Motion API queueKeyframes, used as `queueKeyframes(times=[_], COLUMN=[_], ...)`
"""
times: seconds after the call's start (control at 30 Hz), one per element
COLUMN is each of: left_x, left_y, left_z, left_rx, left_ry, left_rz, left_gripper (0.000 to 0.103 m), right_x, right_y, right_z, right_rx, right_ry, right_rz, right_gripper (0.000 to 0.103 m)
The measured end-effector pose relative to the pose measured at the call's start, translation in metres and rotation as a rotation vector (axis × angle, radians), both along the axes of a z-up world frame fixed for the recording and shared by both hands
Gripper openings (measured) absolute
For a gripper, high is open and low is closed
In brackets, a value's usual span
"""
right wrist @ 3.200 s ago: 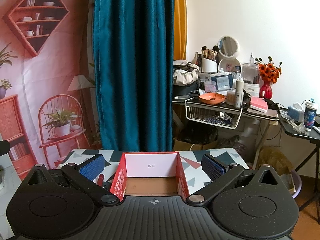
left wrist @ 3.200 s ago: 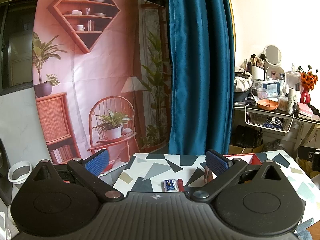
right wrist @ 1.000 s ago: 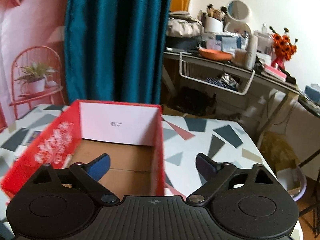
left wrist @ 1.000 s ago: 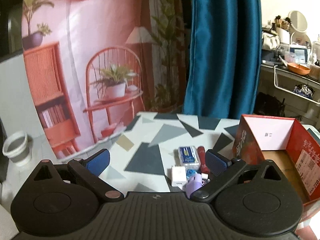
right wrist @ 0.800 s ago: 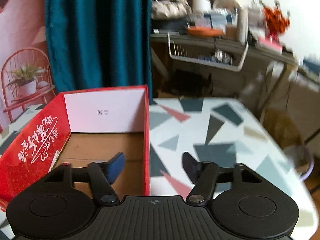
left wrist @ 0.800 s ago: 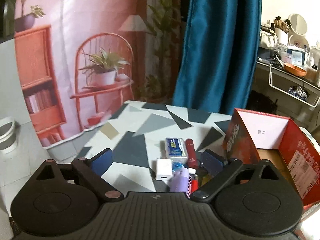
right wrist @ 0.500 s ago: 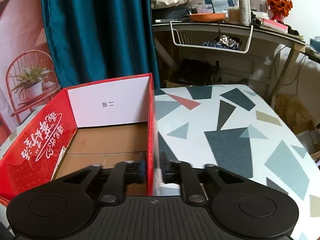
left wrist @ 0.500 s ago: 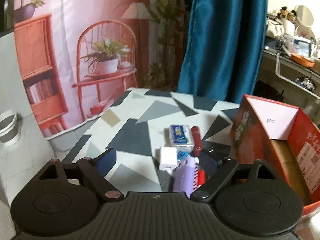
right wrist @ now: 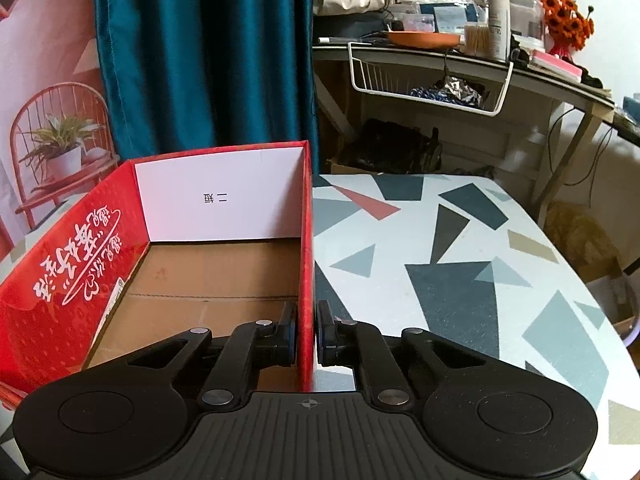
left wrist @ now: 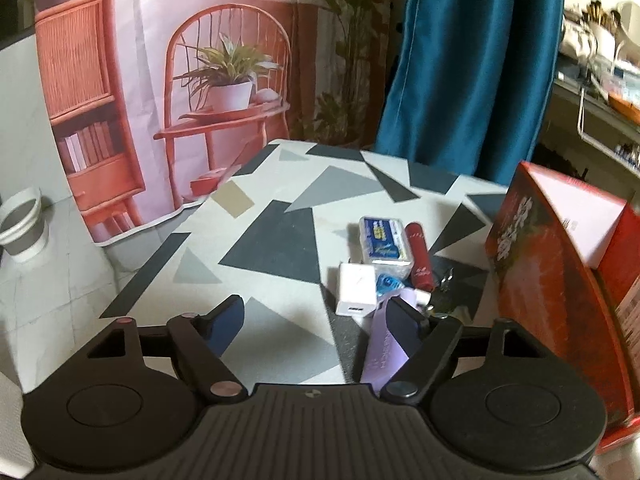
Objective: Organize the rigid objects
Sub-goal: 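Move the left tool toward the item cluster beside the red box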
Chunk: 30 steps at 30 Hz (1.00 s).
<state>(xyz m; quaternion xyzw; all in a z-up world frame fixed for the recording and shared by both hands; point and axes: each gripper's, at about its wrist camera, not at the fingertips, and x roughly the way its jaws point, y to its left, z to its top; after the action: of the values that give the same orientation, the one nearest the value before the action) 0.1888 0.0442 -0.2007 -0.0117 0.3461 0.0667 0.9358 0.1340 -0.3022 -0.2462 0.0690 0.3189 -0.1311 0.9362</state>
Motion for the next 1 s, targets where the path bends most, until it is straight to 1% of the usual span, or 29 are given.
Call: queueKeyframes(times=[0.07, 0.2, 0.23, 0.3, 0.37, 0.43, 0.57, 0.63, 0.7, 0.83, 0.97, 1.0], left_x=[0.003, 0.007, 0.009, 0.014, 0.022, 0.027, 0.039, 0.044, 0.046, 0.047, 0.045, 0.044], left_y=[0.000, 0.006, 0.007, 0.005, 0.001, 0.000, 0.000, 0.000, -0.001, 0.000, -0.005, -0.005], left_z=[-0.006, -0.015, -0.018, -0.022, -0.025, -0.028, -0.038, -0.043, -0.045, -0.049, -0.054, -0.056], left_rx=[0.010, -0.056, -0.070, -0.080, -0.088, -0.118, -0.209, -0.240, -0.252, -0.276, -0.252, -0.241], left_ry=[0.026, 0.068, 0.077, 0.103, 0.130, 0.130, 0.135, 0.143, 0.155, 0.177, 0.204, 0.209], left_rz=[-0.005, -0.017, -0.026, -0.063, -0.096, -0.114, -0.111, -0.098, -0.086, -0.094, -0.107, -0.096], left_gripper=[0.075, 0.071, 0.066, 0.061, 0.060, 0.060, 0.060, 0.060, 0.059, 0.059, 0.059, 0.056], right_x=[0.000, -0.002, -0.003, -0.005, -0.006, -0.007, -0.007, -0.007, -0.007, -0.006, -0.005, -0.005], right_y=[0.000, -0.002, -0.001, -0.001, -0.002, -0.004, -0.004, -0.004, -0.004, -0.004, -0.004, -0.003], right_z=[0.000, 0.000, 0.000, 0.000, 0.000, -0.001, -0.001, -0.001, -0.001, -0.003, -0.004, -0.004], right_rx=[0.004, 0.016, 0.014, 0.008, 0.010, 0.015, 0.017, 0.019, 0.023, 0.025, 0.028, 0.028], right_ry=[-0.002, -0.007, -0.009, -0.011, -0.015, -0.020, -0.023, -0.023, -0.025, -0.024, -0.023, -0.024], right_rz=[-0.003, -0.012, -0.013, -0.009, -0.001, 0.004, 0.008, 0.009, 0.008, 0.005, 0.005, 0.005], right_gripper=[0.009, 0.009, 0.009, 0.009, 0.009, 0.009, 0.009, 0.009, 0.009, 0.009, 0.009, 0.009])
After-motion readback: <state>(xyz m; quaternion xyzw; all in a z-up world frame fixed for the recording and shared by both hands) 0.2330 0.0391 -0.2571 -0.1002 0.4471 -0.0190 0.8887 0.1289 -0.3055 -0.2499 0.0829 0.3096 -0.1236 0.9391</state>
